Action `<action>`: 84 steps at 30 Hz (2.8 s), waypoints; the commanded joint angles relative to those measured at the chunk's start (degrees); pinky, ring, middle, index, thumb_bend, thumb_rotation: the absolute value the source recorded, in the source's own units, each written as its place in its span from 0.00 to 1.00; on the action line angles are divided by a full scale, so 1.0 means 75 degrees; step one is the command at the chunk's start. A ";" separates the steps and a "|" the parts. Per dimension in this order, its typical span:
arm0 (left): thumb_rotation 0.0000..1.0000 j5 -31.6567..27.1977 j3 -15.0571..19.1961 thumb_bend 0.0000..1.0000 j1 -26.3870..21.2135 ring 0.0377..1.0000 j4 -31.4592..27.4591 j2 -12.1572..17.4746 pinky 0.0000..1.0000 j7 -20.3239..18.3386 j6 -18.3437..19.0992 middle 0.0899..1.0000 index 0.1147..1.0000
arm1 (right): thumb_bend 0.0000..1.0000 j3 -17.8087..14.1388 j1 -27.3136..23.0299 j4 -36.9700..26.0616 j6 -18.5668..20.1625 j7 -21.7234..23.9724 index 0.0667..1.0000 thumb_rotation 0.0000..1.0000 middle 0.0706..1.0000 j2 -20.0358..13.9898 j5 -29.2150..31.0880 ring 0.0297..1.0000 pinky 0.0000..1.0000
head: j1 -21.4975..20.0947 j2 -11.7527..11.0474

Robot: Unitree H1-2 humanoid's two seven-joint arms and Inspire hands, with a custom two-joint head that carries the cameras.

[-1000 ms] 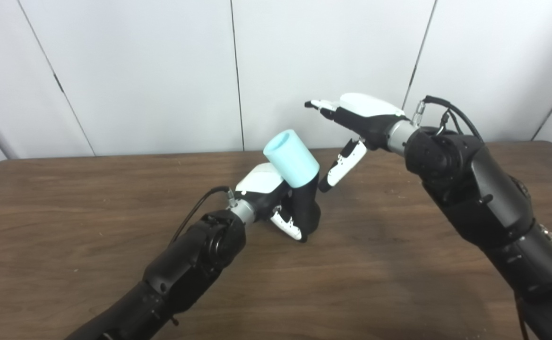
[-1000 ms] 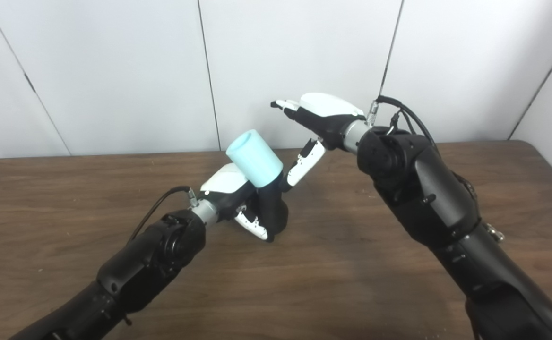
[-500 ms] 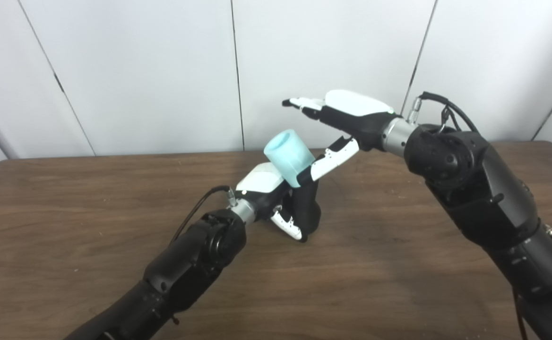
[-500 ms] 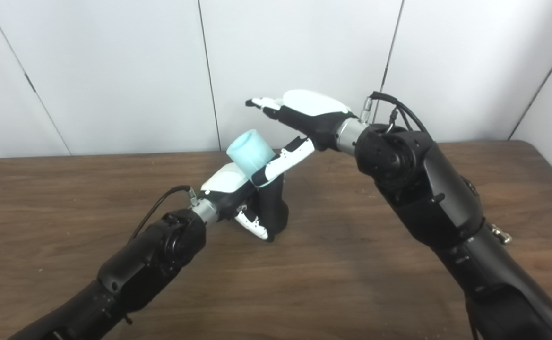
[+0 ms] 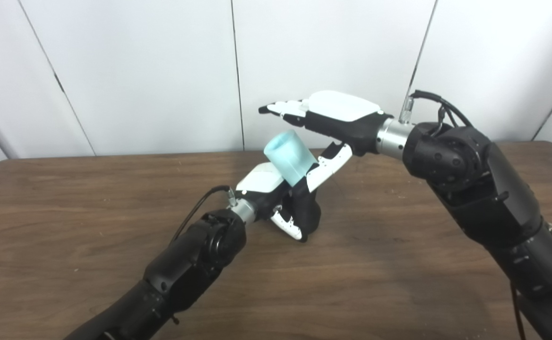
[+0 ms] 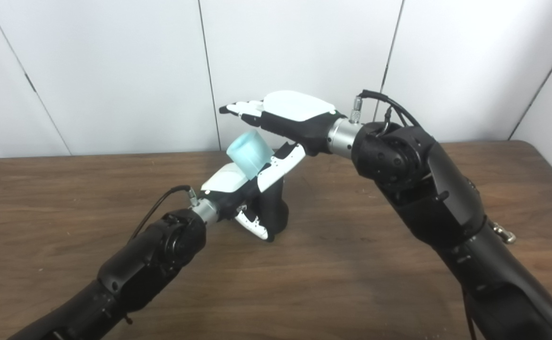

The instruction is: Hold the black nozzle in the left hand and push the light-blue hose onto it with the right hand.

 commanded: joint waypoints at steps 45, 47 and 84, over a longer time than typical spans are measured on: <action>0.00 0.0250 -0.0535 0.52 0.0835 0.50 0.0514 0.0313 0.56 -0.1252 0.0189 0.48 0.40 | 0.83 -0.0371 -0.0502 -0.0096 -0.1346 0.0670 0.81 0.79 0.85 -0.0457 0.0364 0.92 0.88 | -0.0021 0.0152; 0.00 0.0256 -0.0537 0.52 0.0824 0.49 0.0550 0.0310 0.56 -0.1240 0.0172 0.48 0.40 | 0.79 -0.0526 -0.0395 -0.0128 -0.1345 0.0545 0.81 0.78 0.83 -0.0446 0.0400 0.88 0.83 | -0.0022 0.0170; 0.00 0.0206 -0.0482 0.52 0.0640 0.54 0.0774 0.0302 0.57 -0.1290 0.0157 0.47 0.40 | 0.73 -0.1165 0.0415 -0.0823 -0.1647 0.0484 0.72 0.70 0.75 -0.0542 0.1765 0.78 0.70 | -0.0021 0.0273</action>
